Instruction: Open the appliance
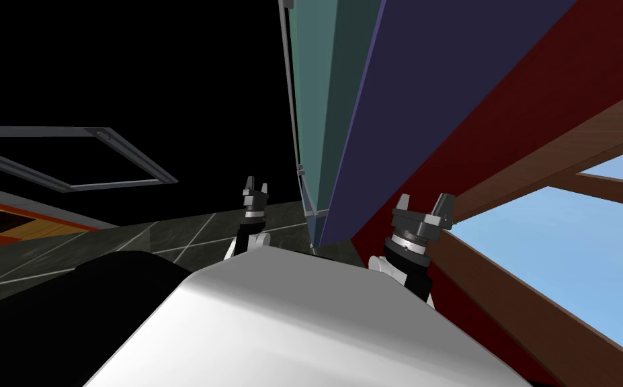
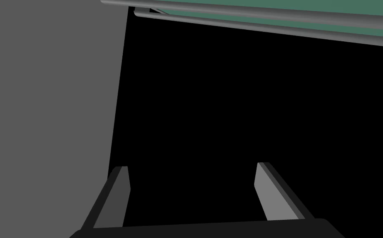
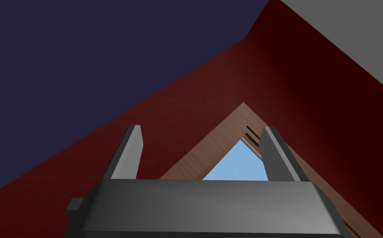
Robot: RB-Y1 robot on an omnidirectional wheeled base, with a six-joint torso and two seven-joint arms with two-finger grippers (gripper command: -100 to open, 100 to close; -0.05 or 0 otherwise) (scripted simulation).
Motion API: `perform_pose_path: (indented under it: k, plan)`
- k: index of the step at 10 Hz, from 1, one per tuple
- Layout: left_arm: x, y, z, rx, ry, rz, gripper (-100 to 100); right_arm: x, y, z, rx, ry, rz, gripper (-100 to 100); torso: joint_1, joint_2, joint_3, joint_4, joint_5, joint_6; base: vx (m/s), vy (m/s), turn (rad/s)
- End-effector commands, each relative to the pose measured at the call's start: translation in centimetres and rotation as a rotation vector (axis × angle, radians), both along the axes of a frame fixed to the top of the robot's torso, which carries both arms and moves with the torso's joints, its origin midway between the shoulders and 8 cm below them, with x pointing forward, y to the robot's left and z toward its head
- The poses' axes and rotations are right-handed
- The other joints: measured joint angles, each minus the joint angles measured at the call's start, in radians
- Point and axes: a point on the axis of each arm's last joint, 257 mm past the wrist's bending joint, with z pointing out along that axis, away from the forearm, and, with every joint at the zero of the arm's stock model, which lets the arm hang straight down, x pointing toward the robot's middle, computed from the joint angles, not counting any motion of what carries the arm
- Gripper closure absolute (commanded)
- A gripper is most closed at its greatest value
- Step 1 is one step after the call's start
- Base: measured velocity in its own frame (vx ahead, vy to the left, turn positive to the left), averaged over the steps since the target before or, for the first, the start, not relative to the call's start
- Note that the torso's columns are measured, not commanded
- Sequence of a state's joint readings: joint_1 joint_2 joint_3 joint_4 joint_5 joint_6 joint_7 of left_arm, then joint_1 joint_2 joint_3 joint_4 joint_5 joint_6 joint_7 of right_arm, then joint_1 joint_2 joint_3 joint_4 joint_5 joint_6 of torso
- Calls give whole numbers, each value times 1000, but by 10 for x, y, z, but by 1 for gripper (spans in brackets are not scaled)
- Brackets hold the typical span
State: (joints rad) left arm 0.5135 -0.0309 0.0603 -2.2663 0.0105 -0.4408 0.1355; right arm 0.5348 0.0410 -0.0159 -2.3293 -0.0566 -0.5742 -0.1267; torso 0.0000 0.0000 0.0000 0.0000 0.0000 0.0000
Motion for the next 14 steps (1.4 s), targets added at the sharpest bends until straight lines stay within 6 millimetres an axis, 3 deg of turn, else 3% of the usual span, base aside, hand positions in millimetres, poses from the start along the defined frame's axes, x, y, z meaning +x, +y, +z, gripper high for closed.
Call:
perform_pose_path:
  k: [1,9,10,11,14]
  plan:
    - [0,0,0,0,0,0,0,0,0,0,0,0,0,0,0,40,-82,41,0,0,0,0,0]
    - [0,0,0,0,0,0,0,0,0,0,0,0,0,0,0,618,-1234,617,0,0,0,0,0]
    - [3,-3,-3,28,13,-17,-100,0,0,0,0,0,0,0,0,691,-1382,691,0,0,9,-13,7]
    - [5,-4,-6,47,25,-28,-100,0,0,0,0,0,0,0,0,725,-1451,724,0,0,8,-25,13]
    - [14,-5,-23,91,72,-56,-100,0,0,0,0,0,0,0,-1,737,-1476,737,0,0,17,-49,17]
